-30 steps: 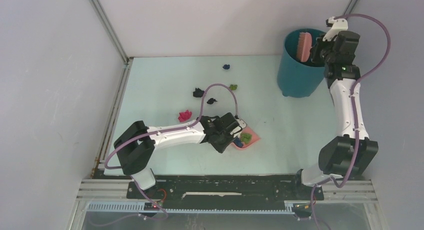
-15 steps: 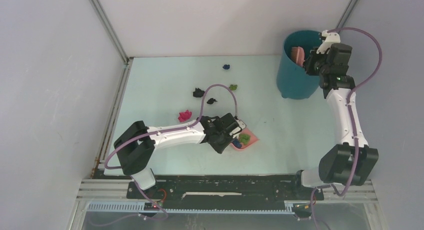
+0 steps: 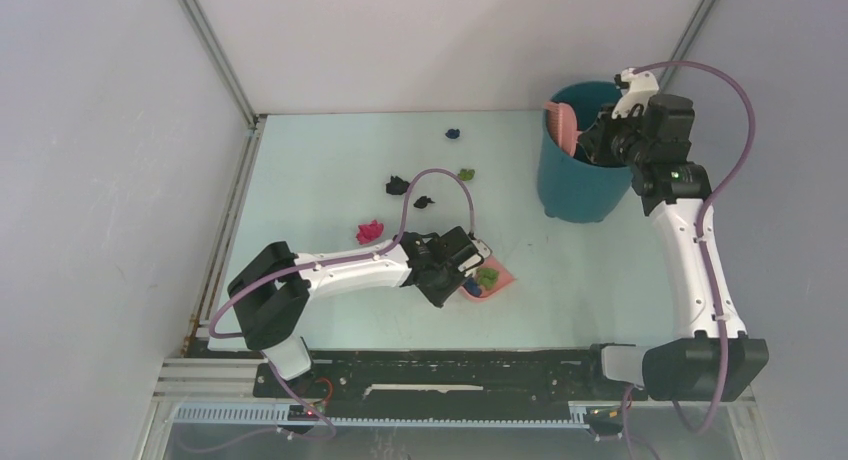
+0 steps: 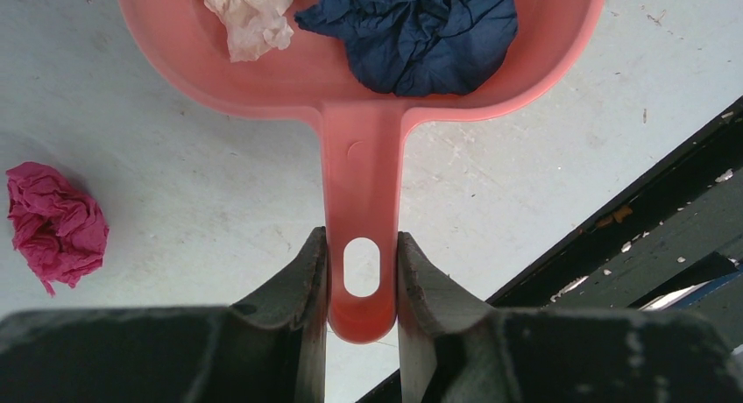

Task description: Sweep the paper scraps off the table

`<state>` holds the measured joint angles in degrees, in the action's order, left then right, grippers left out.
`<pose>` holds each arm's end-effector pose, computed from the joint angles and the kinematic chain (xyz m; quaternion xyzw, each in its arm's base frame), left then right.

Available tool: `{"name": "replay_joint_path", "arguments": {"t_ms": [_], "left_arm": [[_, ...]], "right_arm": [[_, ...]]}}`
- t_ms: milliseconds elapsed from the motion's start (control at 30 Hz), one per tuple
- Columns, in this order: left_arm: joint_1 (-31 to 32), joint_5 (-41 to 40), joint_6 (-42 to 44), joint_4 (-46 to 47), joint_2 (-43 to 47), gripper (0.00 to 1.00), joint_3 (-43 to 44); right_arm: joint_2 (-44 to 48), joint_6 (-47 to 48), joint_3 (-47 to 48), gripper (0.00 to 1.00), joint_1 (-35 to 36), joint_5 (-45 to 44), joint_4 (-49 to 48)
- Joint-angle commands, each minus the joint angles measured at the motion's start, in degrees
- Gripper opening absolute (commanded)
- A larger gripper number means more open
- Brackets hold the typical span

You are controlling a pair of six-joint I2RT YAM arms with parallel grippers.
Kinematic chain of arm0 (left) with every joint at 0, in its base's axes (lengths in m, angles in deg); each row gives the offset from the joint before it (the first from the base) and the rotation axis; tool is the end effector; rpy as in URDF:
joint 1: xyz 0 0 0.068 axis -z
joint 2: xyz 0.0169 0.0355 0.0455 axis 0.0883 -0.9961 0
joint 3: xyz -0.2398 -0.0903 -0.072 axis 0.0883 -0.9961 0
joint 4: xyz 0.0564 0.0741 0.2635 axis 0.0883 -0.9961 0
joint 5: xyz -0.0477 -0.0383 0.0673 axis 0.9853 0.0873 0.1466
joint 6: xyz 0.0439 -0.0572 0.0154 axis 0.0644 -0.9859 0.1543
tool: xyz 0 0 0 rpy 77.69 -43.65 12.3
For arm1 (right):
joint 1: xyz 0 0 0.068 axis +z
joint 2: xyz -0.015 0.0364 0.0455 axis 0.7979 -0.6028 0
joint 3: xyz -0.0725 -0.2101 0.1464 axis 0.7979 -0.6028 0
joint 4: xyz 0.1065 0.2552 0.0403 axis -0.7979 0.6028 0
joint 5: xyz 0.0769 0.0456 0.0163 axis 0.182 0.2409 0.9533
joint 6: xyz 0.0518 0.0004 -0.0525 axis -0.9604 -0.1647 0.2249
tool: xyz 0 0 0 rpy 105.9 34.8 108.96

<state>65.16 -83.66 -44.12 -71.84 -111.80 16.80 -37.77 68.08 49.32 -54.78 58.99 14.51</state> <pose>0.1777 -0.3035 0.1579 0.4247 0.8855 -0.0866 0.1676 0.3218 0.0079 0.4052 -0.0860 0.8125 0.1035 0.5672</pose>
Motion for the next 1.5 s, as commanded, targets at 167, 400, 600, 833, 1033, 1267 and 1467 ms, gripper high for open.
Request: {"name": "replay_joint_path", "arguments": {"t_ms": [167,400,600,833,1033,1267,1467], "left_arm": [[0.19,-4.3,1.29,-1.47,4.85,0.0,2.19],[-0.51,-8.75,2.2,-7.76,9.51,0.0,9.31],[-1.6,-13.81,1.84,-12.21,7.92,0.0,20.29],[-5.09,-18.14,4.04,-19.61,-0.44,0.0,41.15],[-7.33,-17.91,5.65,-25.06,-11.0,0.0,61.04],[-8.76,-18.18,8.04,-23.02,-21.72,0.0,78.69],[-8.48,-22.26,19.4,-9.34,-26.67,0.0,78.93]], "right_arm": [[6.43,-1.26,0.51,0.0,1.06,-0.02,2.84],[13.6,-0.42,5.46,0.0,-7.65,-0.72,0.08],[19.92,4.52,3.96,0.0,-8.87,-0.68,8.85],[29.76,13.94,-0.92,0.0,-8.92,-6.48,19.9],[35.32,16.73,-0.87,0.0,-8.88,-3.8,29.75],[40.08,23.6,-8.06,0.0,-8.83,9.82,41.92],[41.74,24.76,-14.03,0.0,-6.92,11.9,43.6]]}}
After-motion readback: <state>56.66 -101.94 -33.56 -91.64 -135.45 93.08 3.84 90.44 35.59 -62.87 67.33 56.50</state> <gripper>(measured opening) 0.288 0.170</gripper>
